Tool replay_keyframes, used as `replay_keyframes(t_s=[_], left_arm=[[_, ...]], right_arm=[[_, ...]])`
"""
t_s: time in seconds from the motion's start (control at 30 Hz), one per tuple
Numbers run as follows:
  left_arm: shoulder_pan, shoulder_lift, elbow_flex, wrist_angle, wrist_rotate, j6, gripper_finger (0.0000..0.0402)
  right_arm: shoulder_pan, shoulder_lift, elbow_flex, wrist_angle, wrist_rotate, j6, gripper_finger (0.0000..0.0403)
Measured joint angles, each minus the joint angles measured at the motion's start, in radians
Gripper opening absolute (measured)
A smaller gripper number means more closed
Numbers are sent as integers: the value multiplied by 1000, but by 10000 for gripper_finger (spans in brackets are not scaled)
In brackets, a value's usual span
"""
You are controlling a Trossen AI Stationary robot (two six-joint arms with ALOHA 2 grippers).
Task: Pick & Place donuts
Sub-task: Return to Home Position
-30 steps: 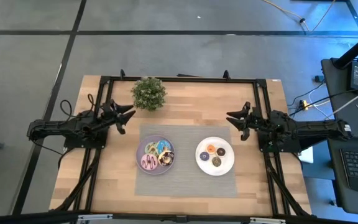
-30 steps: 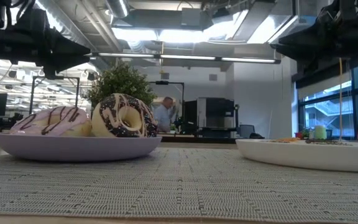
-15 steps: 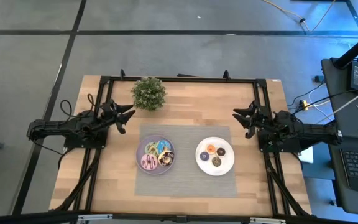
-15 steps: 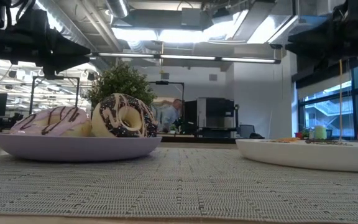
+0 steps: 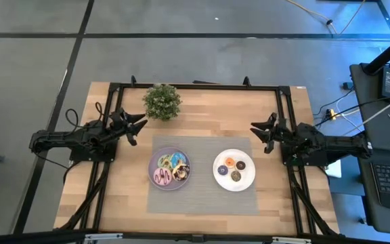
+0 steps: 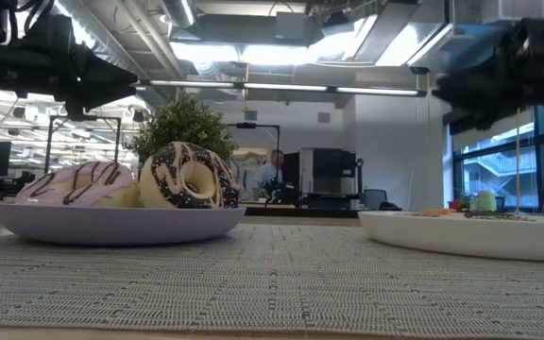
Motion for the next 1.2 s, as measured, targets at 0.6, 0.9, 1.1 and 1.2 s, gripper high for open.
replay_keyframes(t_s=[0.6,0.9,1.1,1.2], left_arm=[[0,0,0,0,2,0,151],[0,0,0,0,2,0,148],[0,0,0,0,2,0,152],[0,0,0,0,2,0,151]], right_arm=[[0,-31,1,-82,-31,-62,127],[0,-31,1,-82,-31,-64,127],[0,-31,1,-82,-31,-64,127],[0,-31,1,-82,-31,-66,127]])
